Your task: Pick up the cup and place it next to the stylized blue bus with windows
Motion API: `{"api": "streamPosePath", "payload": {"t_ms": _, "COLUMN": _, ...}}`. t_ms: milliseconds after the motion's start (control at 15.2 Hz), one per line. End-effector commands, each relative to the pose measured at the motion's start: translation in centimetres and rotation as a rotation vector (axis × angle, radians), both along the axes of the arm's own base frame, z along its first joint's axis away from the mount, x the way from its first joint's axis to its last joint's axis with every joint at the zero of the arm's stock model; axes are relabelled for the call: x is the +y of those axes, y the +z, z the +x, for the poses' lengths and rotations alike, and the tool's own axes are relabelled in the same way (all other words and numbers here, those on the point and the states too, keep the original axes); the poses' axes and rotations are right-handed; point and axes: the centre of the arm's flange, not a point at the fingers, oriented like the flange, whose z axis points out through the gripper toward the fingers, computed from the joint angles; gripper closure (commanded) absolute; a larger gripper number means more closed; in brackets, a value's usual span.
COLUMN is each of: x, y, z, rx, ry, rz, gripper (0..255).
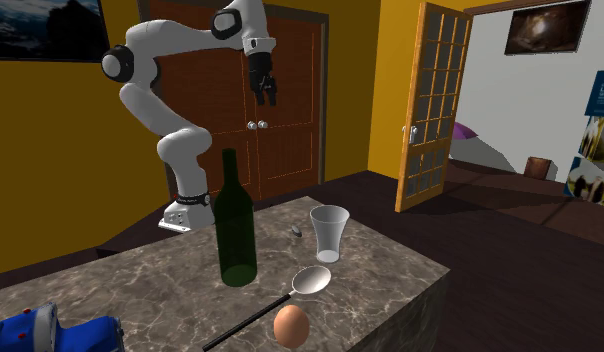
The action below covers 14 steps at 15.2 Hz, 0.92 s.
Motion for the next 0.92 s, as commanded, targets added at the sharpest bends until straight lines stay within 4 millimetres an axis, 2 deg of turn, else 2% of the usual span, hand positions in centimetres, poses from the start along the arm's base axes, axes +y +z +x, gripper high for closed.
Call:
{"api": "streamPosePath", "payload": {"t_ms": 0, "x": 0.0, "y": 0.0, "z": 0.0, "rx": 0.000, "ry": 0.000, "rz": 0.000, "gripper": 0}}
{"api": "streamPosePath", "payload": {"t_ms": 858, "x": -6.8, "y": -9.6, "z": 12.8, "rx": 0.068, "ry": -0.036, "rz": -0.081, "gripper": 0}}
